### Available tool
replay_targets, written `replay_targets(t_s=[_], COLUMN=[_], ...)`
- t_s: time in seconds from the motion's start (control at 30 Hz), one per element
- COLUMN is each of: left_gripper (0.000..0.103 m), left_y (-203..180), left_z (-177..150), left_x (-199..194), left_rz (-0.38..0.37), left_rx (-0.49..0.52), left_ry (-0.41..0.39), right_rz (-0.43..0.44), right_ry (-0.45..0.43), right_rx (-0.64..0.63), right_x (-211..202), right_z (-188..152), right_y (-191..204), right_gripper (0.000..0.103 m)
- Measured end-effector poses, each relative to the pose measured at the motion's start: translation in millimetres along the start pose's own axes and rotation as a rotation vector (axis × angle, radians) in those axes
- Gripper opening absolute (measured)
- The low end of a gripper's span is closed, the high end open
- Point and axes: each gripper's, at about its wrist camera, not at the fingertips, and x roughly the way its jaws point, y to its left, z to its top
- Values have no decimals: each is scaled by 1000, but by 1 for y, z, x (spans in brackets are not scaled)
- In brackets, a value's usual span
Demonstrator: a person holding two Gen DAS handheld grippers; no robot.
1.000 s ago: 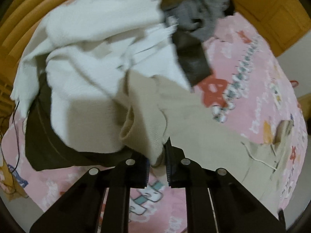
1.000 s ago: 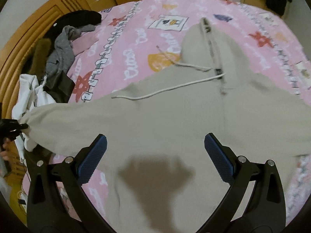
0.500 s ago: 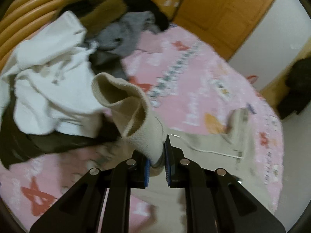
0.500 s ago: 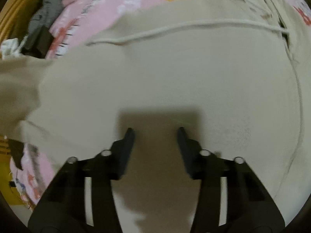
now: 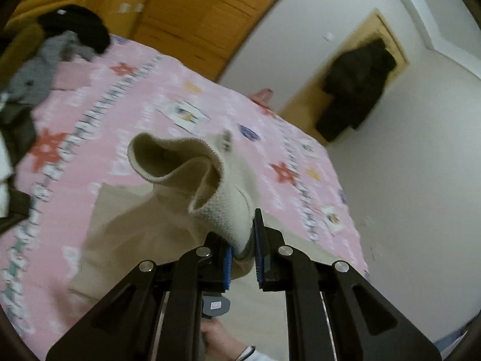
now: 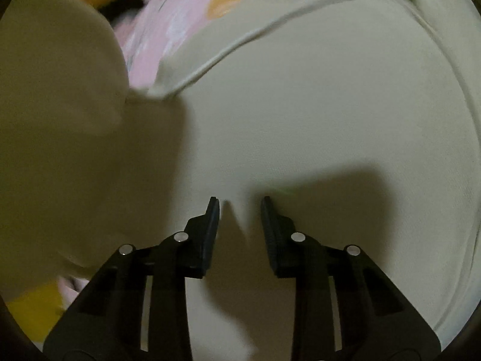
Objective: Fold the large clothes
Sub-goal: 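Carry the held sleeve across the hoodie body with the left gripper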
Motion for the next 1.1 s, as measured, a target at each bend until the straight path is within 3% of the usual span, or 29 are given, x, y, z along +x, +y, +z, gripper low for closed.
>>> replay_targets(t_s=[0.1,0.27,0.43,0.57,0.67,0.83,0.87,0.9,0.93,1.1], left_gripper=[11,11,11,11,11,15,16,22,32,39], left_y=[-22,-55,-61,-65,-65,-68,-67,-70,-74,-87], left_z=[-19,-68,-115,-159,-192,-223,-225,-225,-224,-204], left_x=[36,105,171,230,266,285,283,277,270,232], left_rz=[-48,-130,-145,-92,-46,1,1,2,-16,-73], left_rx=[8,37,46,80,142,234,245,270,284,293], left_ry=[64,181,281,406,518,620,622,620,626,604], right_rz=[-34,-213,-403,-486,-507,-469,-452,-441,-436,-352], right_ry=[-92,-210,-286,-312,-322,-306,-295,-291,-295,-263], right_rx=[82,154,171,190,201,187,174,164,153,52], right_x=[-52,-145,-222,-255,-261,-272,-271,-276,-277,-268], right_z=[-5,-11,-10,-8,-6,1,4,4,7,20], right_y=[-44,-129,-202,-236,-243,-241,-236,-233,-228,-190], right_gripper=[27,27,27,27,30,31,41,59,64,67])
